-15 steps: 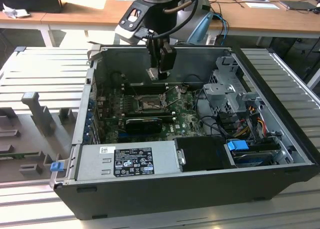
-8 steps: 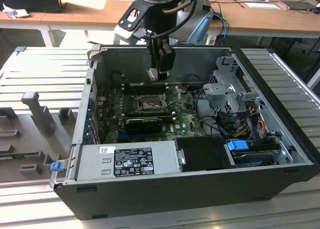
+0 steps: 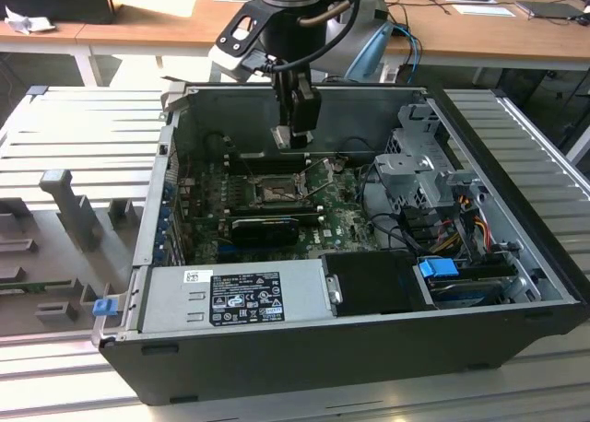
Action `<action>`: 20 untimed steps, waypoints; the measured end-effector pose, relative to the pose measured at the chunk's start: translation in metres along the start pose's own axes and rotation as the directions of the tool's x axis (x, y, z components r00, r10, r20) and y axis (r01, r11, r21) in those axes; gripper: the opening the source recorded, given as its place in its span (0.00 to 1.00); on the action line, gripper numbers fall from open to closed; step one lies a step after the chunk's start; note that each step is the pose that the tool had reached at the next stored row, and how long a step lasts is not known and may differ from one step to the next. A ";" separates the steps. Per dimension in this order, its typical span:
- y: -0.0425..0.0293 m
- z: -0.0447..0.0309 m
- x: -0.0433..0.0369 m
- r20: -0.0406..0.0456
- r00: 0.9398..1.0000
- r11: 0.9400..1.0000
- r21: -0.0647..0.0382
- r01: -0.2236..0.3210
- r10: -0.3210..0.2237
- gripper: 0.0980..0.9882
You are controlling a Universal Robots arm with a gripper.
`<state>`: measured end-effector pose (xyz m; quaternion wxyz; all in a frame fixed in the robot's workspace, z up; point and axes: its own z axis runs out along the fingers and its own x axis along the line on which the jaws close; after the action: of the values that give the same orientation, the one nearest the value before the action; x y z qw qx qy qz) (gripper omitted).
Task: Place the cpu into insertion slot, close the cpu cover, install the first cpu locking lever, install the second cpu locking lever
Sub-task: 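Place the cpu into insertion slot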
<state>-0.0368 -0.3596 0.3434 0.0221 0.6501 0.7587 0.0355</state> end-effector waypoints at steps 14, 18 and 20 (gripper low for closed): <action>-0.0007 0.0082 -0.0001 0.006 0.998 0.998 -0.001 -0.063 0.063 0.48; -0.0013 0.0156 -0.0002 0.006 0.998 0.998 -0.001 -0.064 0.064 0.48; -0.0014 0.0175 -0.0002 0.007 0.998 0.998 -0.001 -0.070 0.070 0.48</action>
<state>-0.0367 -0.3596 0.3259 0.0235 0.6763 0.7354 0.0342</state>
